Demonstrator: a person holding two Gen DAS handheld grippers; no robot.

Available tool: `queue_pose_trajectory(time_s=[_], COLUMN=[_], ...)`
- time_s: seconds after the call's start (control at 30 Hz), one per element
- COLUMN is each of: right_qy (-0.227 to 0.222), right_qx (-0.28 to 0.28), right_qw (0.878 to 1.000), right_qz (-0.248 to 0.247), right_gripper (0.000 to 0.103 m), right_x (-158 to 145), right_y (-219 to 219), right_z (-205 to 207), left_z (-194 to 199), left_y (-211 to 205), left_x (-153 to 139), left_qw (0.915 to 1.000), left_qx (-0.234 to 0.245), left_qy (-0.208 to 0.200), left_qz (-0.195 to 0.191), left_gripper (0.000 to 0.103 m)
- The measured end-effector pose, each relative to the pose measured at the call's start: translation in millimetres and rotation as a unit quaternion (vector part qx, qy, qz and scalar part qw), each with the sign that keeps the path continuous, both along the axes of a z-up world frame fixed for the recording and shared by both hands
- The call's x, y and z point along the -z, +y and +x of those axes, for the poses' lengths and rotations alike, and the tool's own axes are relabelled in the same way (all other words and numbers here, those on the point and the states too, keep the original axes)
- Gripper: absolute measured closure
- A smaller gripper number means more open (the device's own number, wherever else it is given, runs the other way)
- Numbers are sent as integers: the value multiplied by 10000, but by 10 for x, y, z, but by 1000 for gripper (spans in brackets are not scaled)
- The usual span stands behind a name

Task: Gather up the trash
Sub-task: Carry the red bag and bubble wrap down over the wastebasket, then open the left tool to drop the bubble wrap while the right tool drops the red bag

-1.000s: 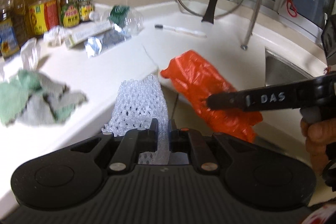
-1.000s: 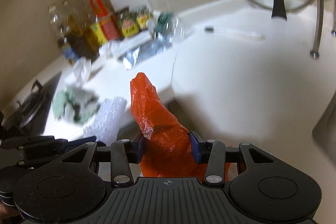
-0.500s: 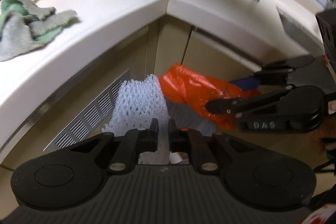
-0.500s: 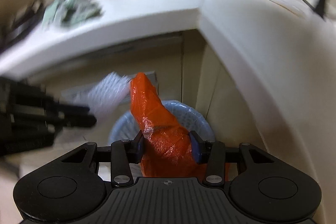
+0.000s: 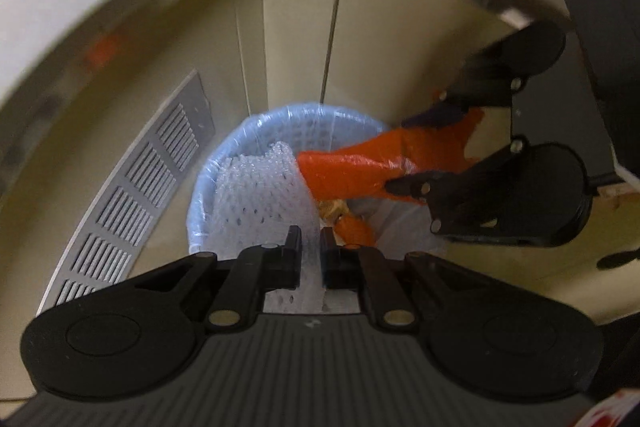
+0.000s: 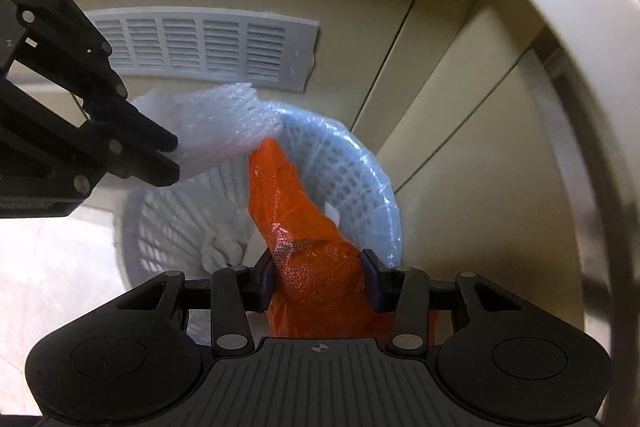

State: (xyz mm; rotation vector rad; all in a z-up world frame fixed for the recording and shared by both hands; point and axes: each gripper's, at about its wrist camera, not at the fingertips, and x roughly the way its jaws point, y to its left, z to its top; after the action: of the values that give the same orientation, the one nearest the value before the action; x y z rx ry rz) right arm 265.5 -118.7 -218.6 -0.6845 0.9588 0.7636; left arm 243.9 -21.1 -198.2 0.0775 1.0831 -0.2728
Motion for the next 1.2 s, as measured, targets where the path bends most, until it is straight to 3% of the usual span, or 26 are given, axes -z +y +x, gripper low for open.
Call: queue_pose_trajectory(time_s=[0.37, 0.73, 0.8, 0.9, 1.2], right_qy=[144, 196, 198, 208, 205], right_qx=[-201, -144, -160, -169, -158], right_qw=[9994, 9993, 9993, 9992, 9992], right_qz=[-237, -272, -282, -291, -303], right_gripper=[59, 59, 59, 59, 59], right_x=[306, 392, 397, 407, 391], right_y=[117, 115, 119, 130, 131], right_z=[174, 263, 264, 275, 286], left_z=[208, 271, 260, 256, 182], left_y=[-86, -107, -121, -107, -39], left_x=[352, 458, 451, 453, 354], left_qw=[9984, 9980, 9975, 9974, 9984], left_qx=[517, 572, 627, 601, 453], left_qy=[79, 142, 133, 101, 57], left_qz=[232, 247, 308, 384, 326], left_gripper=[95, 94, 91, 75, 75])
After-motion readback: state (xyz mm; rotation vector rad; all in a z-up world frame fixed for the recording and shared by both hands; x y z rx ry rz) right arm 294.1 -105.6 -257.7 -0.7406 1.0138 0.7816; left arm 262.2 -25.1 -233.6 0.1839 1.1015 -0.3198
